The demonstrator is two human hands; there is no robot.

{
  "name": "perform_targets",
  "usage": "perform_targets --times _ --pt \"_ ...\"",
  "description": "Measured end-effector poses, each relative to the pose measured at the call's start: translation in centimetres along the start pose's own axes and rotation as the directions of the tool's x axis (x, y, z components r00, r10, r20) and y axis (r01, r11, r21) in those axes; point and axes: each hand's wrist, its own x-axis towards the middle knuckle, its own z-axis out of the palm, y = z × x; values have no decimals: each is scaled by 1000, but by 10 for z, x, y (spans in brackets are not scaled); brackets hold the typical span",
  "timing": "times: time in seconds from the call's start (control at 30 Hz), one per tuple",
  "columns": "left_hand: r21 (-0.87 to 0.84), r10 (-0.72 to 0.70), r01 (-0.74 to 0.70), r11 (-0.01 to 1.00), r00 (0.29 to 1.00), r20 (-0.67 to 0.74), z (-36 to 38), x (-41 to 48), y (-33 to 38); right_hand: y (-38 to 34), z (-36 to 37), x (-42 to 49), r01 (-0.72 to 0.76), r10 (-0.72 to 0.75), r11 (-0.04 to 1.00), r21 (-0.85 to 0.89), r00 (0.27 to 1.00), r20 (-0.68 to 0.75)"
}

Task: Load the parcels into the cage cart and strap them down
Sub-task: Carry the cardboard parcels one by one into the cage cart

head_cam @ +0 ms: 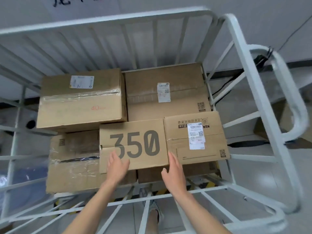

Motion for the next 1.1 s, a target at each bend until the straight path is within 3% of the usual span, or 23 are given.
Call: perform_targets --times 0.17,0.37,0.57,0.83,1.0,1.1 --pt "62 269 -267 962 963 -21 35 -130 123 35 -120 -51 40 -41 999 -17 994 -101" --pt "27 532 -532 846 847 17 105 -300 281 109 -293 -147 110 -116 993 -40 958 -261" --pt "-53 743 -742 668 661 107 196 -440 410 226 -440 -231 -40 84 994 102 873 -480" --pt "27 794 -820 571 560 237 304 -482 536 348 -571 -233 -149 293 945 290 780 -553" --pt "47 755 -796 603 589 288 374 -448 614 412 -628 -160 -211 359 920 330 793 -493" --pt "91 682 -749 657 641 351 420 -416 666 446 -663 -106 -267 420 889 371 799 -430"
